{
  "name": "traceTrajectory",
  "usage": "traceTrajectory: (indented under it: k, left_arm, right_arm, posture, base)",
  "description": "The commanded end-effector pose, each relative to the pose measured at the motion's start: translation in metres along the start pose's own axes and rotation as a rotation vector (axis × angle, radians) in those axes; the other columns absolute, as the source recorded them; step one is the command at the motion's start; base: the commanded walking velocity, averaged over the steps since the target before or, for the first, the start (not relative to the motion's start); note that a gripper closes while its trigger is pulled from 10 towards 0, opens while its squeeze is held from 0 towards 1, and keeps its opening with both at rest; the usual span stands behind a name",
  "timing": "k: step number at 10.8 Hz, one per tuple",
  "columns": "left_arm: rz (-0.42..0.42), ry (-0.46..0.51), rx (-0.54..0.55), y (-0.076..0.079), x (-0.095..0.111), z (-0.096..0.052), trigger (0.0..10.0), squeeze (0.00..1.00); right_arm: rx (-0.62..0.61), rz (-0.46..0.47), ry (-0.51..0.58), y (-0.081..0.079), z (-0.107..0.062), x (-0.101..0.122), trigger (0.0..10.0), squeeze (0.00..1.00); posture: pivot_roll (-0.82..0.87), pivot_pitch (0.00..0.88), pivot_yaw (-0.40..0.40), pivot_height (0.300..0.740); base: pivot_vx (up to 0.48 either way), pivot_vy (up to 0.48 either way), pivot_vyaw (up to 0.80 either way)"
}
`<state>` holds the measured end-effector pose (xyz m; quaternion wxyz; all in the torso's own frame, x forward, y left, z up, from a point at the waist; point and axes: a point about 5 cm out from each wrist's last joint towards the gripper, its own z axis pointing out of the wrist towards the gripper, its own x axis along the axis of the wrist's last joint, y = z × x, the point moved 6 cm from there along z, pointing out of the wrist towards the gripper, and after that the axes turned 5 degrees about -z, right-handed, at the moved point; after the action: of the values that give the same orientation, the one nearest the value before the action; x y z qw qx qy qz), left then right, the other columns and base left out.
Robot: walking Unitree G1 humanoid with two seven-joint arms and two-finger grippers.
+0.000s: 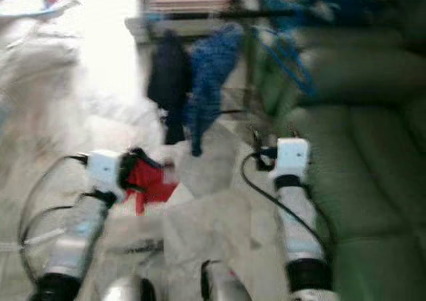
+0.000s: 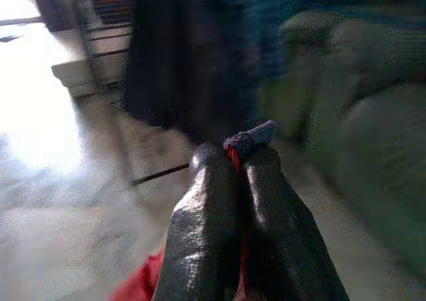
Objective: Hang hanger
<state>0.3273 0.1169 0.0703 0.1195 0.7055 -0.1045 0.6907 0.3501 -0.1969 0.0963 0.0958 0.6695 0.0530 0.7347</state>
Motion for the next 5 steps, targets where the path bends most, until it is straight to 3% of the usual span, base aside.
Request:
traceTrajectory:
  k: [1,2,5]
  left_arm:
    - [0.01,0.03,-0.018,0.0012,0.0074,0.0005,10.0,0.0]
    - [0.007,0.032,-0.024,0.0021,0.008,0.0016,10.0,0.0]
    - [0.004,0.033,-0.042,0.0073,0.0082,0.0046,10.0,0.0]
  right_arm:
    - [-0.027,-0.003,0.014,0.0039,0.0001,0.003,10.0,0.0]
    - [-0.037,-0.015,0.022,0.0076,0.0005,0.005,10.0,0.0]
    - [-0.035,-0.041,0.035,0.0105,0.0026,0.0085,10.0,0.0]
  posture:
    - [-0.05,0.148,-0.061,0.74]
    - [-0.05,0.147,-0.062,0.74]
    - [-0.06,0.142,-0.064,0.74]
  base:
    - [0.48,0.0,-0.8]
    - [0.48,0.0,-0.56]
    - [0.48,0.0,0.0]
